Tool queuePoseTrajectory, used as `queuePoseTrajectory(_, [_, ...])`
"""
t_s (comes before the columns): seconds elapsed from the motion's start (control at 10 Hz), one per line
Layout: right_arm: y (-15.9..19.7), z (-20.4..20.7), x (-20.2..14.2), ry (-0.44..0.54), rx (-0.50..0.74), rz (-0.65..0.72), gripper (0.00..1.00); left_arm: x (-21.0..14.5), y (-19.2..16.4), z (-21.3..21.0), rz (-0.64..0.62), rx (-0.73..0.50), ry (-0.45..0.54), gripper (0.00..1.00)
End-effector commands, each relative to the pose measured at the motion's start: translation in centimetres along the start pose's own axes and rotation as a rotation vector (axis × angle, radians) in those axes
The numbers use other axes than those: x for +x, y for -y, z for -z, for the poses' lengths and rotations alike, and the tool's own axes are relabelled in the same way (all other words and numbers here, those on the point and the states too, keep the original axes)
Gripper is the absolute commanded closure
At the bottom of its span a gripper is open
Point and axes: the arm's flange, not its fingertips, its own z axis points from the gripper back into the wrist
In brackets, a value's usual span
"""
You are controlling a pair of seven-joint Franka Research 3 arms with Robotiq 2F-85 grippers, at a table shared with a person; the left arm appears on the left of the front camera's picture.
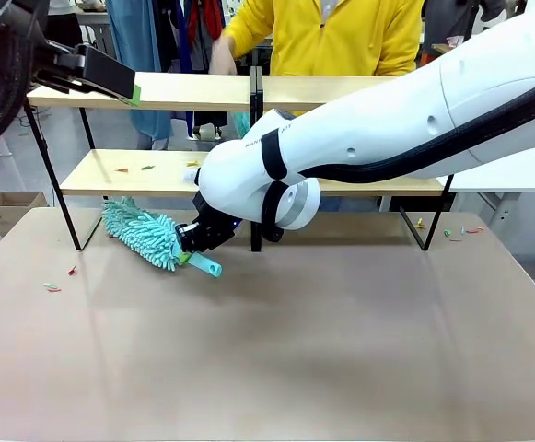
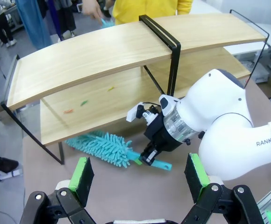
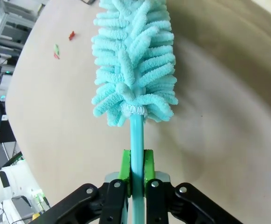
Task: Clean the shelves.
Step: Clean another randomly selected level of the Shelf with the Duster.
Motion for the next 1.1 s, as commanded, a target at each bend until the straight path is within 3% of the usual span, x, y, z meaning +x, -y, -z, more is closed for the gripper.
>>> queuePoseTrajectory(0.0, [0.9,-1.0,-0.6,-0.127,0.048,-0.05,0.88,-0.2,-0.1,-0.1,-0.001,0.003,0.002,0.0])
queuePoseTrajectory(0.4, [0.5,-3.7,-3.5,-0.476,0.251,-0.372,0.88,-0.2,-0.1,-0.1,-0.001,0.003,0.002,0.0])
queuePoseTrajectory(0.5, [0.5,-4.6,-4.5,-0.507,0.294,-0.445,0.88,-0.2,-0.1,-0.1,-0.001,0.003,0.002,0.0])
queuePoseTrajectory(0.8, [0.5,-6.8,-7.1,-0.471,0.355,-0.502,0.88,-0.2,-0.1,-0.1,-0.001,0.003,0.002,0.0])
queuePoseTrajectory(1.0, [0.5,-8.5,-8.3,-0.376,0.388,-0.519,0.88,-0.2,-0.1,-0.1,-0.001,0.003,0.002,0.0])
